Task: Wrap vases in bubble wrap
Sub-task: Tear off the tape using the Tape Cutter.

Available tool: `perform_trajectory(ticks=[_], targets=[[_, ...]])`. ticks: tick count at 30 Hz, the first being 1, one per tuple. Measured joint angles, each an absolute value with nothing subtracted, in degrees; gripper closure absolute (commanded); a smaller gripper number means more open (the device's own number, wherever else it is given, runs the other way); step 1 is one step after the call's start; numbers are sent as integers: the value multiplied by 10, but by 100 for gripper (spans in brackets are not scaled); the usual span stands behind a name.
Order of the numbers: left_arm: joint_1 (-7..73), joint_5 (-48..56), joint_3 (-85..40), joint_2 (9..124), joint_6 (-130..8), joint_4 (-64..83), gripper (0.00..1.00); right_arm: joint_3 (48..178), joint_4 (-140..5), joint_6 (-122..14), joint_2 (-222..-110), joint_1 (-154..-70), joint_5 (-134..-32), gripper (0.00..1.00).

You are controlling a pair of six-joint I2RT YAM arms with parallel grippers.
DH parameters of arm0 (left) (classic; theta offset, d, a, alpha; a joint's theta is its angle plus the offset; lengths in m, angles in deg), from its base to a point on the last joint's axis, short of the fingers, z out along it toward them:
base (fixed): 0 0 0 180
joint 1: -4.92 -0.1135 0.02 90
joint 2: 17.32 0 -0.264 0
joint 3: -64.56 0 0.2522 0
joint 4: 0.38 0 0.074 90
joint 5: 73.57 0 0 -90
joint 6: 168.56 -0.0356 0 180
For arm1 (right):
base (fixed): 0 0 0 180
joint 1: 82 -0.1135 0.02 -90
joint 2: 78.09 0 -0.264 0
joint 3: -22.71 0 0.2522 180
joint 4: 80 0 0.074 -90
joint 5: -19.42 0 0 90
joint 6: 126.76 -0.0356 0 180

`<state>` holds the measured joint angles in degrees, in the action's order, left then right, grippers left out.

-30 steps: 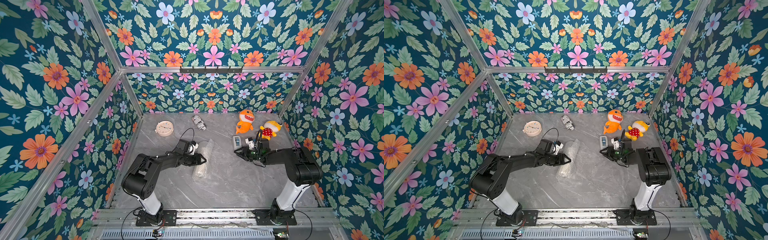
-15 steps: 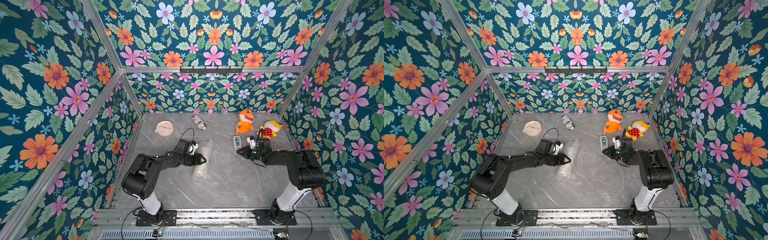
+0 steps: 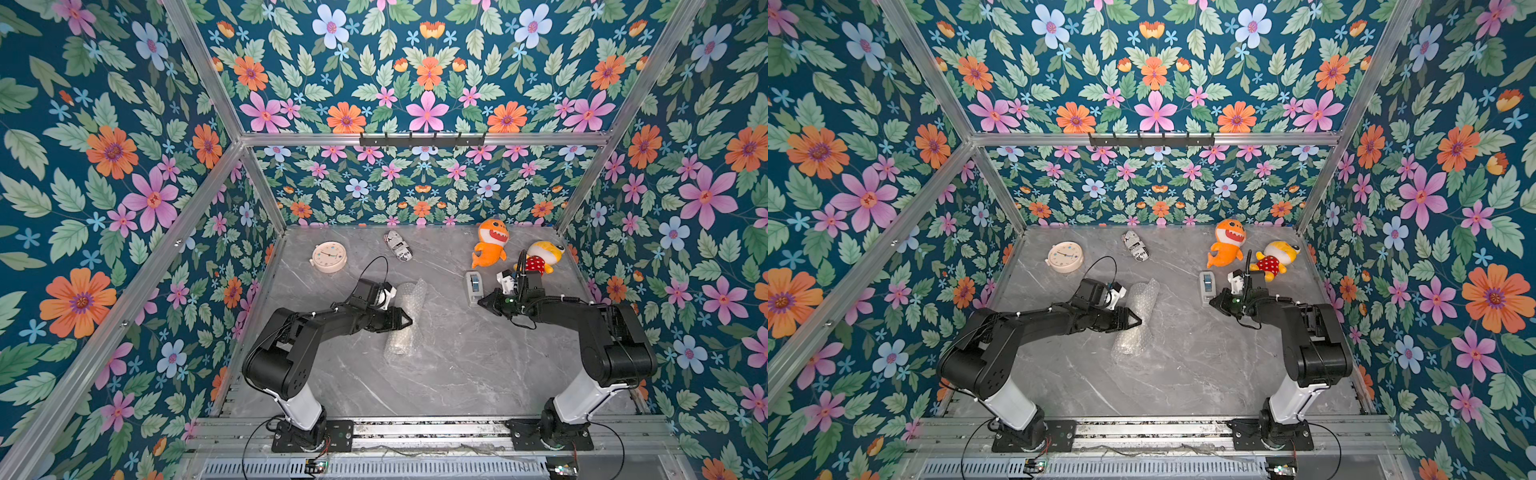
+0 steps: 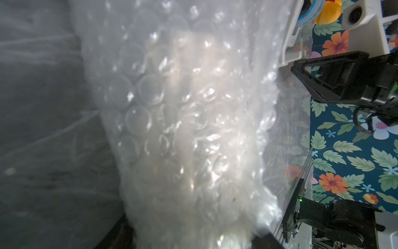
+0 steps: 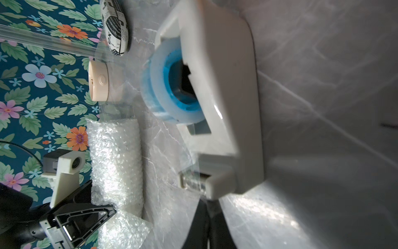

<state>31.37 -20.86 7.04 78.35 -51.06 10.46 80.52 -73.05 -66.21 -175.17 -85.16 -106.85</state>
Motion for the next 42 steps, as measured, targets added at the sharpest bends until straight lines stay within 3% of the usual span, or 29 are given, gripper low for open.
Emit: perform_trajectory(ticks=[18,42], targets=[[314,-207,65,783,-517,118,45,799,-678,-653,-1732,-848,-990,100],[313,-215,72,785,-517,105,44,762,-710,-664,-1611,-835,-1103,100]])
